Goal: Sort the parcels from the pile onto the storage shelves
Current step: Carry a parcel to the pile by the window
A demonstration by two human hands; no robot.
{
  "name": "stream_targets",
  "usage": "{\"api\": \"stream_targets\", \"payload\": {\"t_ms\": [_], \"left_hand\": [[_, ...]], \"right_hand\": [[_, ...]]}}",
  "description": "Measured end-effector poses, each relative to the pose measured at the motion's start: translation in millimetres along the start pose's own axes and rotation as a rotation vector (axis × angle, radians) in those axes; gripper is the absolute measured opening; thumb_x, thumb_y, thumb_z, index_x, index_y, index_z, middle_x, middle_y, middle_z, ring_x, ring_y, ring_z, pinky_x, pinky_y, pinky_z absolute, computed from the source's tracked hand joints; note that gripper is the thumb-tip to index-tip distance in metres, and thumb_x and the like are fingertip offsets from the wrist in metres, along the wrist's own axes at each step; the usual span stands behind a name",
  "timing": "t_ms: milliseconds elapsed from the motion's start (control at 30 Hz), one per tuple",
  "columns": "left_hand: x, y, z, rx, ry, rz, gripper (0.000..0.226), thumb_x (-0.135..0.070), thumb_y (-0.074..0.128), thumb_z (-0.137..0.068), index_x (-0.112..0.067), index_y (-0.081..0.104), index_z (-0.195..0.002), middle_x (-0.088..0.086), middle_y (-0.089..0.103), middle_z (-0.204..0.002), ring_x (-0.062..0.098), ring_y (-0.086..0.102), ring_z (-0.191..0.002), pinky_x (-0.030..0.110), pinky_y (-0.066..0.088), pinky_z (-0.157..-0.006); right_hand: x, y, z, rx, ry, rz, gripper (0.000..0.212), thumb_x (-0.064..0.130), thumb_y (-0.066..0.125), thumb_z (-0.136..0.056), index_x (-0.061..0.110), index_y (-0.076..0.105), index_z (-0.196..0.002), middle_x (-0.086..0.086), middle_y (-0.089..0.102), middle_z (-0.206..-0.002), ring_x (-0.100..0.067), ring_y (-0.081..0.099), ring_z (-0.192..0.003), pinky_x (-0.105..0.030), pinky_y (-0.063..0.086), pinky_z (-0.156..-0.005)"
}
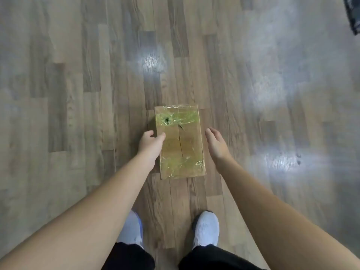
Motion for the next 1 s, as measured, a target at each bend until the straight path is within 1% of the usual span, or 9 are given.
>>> {"api": "stream_targets", "payload": {"t_ms": [100,167,300,400,467,600,700,800,1000], "left_hand": [[17,6,-38,0.010,-0.048,-0.081,0.065,-0.042,0.051,-0.098,-0.014,0.029,-0.153,0.005,0.035,-0.155,0.031,0.041,-0.136,0.049,0.038,-0.111],[26,15,-59,0.054,-0.076,-0.079,0.066,-0.043,0.048,-0.099,-0.015,0.026,-0.154,0.005,0.032,-0.156,0.031,0.038,-0.139,0.050,0.037,-0.112],[29,31,-78,0.127,-0.054,-0.071,0.061,-0.031,0.051,-0.099,-0.021,0.027,-0.154,0.000,0.036,-0.155,0.027,0.041,-0.137,0.048,0.036,-0.111],[8,24,-63,0.087,0.039,-0.048,0.063,-0.019,0.050,-0.099,-0.024,0.021,-0.156,-0.010,0.040,-0.145,0.016,0.054,-0.114,0.033,0.045,-0.093],[-15,6,-42,0.037,0.100,-0.056,0.062,-0.020,0.048,-0.097,-0.026,0.024,-0.155,-0.005,0.040,-0.149,0.018,0.055,-0.112,0.031,0.046,-0.087],[-68,-38,34,-0.017,0.169,-0.076,0.059,-0.013,0.045,-0.100,-0.025,0.025,-0.154,-0.002,0.038,-0.151,0.008,0.049,-0.086,0.016,0.036,-0.058],[-123,-69,112,-0.007,0.243,-0.079,0.058,-0.013,0.050,-0.101,-0.021,0.029,-0.153,-0.003,0.046,-0.144,0.013,0.048,-0.107,0.022,0.039,-0.082],[-184,-105,191,0.012,0.270,-0.064,0.059,-0.014,0.051,-0.100,-0.021,0.028,-0.154,-0.001,0.041,-0.152,0.016,0.046,-0.127,0.028,0.041,-0.098],[-306,-186,331,0.019,0.426,-0.024,0.056,-0.015,0.053,-0.099,-0.020,0.034,-0.152,-0.002,0.047,-0.147,0.021,0.049,-0.130,0.038,0.043,-0.105]], "right_hand": [[-21,16,-39,0.036,0.036,0.123,0.057,0.046,0.039,-0.102,0.018,0.034,-0.152,-0.001,0.040,-0.153,-0.021,0.039,-0.139,-0.033,0.032,-0.108],[-35,29,-62,0.073,0.086,0.178,0.063,0.050,0.038,-0.102,0.016,0.029,-0.154,-0.005,0.036,-0.156,-0.026,0.036,-0.141,-0.043,0.032,-0.115],[-35,40,-85,0.137,0.137,0.240,0.067,0.054,0.040,-0.100,0.012,0.034,-0.151,-0.008,0.043,-0.149,-0.028,0.045,-0.130,-0.039,0.042,-0.099],[-24,37,-82,0.086,0.063,0.183,0.066,0.052,0.045,-0.099,0.012,0.037,-0.150,-0.007,0.045,-0.148,-0.026,0.045,-0.132,-0.040,0.040,-0.107],[-14,37,-62,0.046,0.038,0.137,0.064,0.051,0.048,-0.097,0.012,0.041,-0.148,-0.006,0.049,-0.145,-0.027,0.046,-0.134,-0.043,0.038,-0.112],[44,25,12,-0.021,-0.046,0.086,0.038,0.039,0.050,-0.099,0.012,0.061,-0.124,0.002,0.063,-0.108,-0.018,0.059,-0.103,-0.033,0.048,-0.087],[111,-5,76,-0.096,-0.109,0.098,0.030,0.039,0.050,-0.099,0.014,0.061,-0.110,0.005,0.060,-0.092,-0.018,0.057,-0.094,-0.032,0.045,-0.081],[189,-36,142,-0.151,-0.164,0.114,0.032,0.041,0.051,-0.098,0.012,0.060,-0.106,0.002,0.060,-0.095,-0.018,0.055,-0.093,-0.034,0.043,-0.081],[345,-77,276,-0.219,-0.259,0.062,0.038,0.045,0.054,-0.097,0.013,0.064,-0.115,-0.001,0.067,-0.109,-0.018,0.061,-0.101,-0.037,0.049,-0.090]]}}
Point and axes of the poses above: each hand's wrist, its own z-axis away from the middle knuckle, its own y-axis out of the palm, x = y × z, the point moved 9 cm from there along -z, towards the middle knuckle
